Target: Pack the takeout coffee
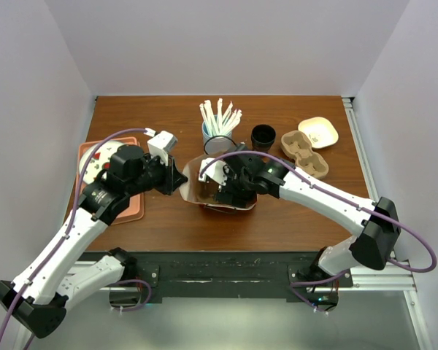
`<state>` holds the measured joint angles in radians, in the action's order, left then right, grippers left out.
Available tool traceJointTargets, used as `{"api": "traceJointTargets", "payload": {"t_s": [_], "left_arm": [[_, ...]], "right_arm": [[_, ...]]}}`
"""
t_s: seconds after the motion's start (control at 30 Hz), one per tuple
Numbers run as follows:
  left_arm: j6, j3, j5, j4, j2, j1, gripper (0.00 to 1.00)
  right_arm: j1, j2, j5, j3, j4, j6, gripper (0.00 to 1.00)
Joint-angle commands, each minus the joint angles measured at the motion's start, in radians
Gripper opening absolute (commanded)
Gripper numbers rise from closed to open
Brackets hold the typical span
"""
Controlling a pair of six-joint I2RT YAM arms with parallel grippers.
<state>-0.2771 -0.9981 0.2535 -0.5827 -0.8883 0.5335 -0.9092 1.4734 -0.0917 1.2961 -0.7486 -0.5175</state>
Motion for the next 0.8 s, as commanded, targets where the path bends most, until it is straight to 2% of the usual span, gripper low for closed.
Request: {"api": "traceJointTargets", "payload": {"t_s": [0.0,0.3,0.63,0.77], "left_arm": [[0.003,-0.05,-0.01,0.0,-0.004,0.0,0.16],[0.004,-0.062,0.0,0.007,-0.012,0.002,0.19],[0.009,-0.071,-0.005,0.015,-0.023,0.0,0.24],[0.004,-0.071,-0.01,0.023,-0.031,0.0,0.25]], "right_arm": [[0.006,-0.015,-0.026,0.049,0.012,-0.009,0.99],[0.027,-0.013,-0.002,0.057,0.02,-0.006,0.97],[0.046,-0.013,0.03,0.071,0.018,-0.021,0.77],[0.055,-0.009,0.046,0.081,0.014,-0.027,0.74]]}}
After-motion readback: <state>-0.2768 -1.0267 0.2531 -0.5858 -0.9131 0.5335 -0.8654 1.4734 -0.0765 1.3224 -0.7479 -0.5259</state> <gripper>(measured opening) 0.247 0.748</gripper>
